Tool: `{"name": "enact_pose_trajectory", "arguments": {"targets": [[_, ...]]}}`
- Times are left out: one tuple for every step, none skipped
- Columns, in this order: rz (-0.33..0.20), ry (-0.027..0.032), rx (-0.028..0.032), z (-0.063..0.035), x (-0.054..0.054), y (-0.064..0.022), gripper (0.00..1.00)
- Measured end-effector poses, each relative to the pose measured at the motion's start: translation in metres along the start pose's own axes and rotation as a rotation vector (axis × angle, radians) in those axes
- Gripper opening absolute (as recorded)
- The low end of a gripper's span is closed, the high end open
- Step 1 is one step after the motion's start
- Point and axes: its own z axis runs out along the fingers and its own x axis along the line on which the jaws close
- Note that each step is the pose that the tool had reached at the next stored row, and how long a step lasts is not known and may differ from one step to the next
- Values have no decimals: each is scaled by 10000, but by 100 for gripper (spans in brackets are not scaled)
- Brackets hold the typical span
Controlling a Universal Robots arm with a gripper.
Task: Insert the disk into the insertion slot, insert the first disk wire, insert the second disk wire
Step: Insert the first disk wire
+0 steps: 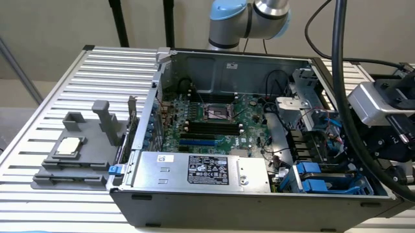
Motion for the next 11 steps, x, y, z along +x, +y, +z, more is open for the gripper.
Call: {"name": "enact_pose_trajectory", "arguments": {"targets": [[41,14,-5,3,0,1,16],[78,24,-13,4,-2,3,16],[112,29,-21,7,-4,4,16],[149,34,-27,10,-6,6,16],[185,40,-30,12,-8,6,16],[219,46,-30,13,-10,6,16],[256,50,-30,15,-13,7,16],[287,51,-27,18,-19,6,16],[313,51,-24,22,-25,6,16],[336,54,-22,23,-33,5,16],[358,56,-20,27,-42,4,16]]}}
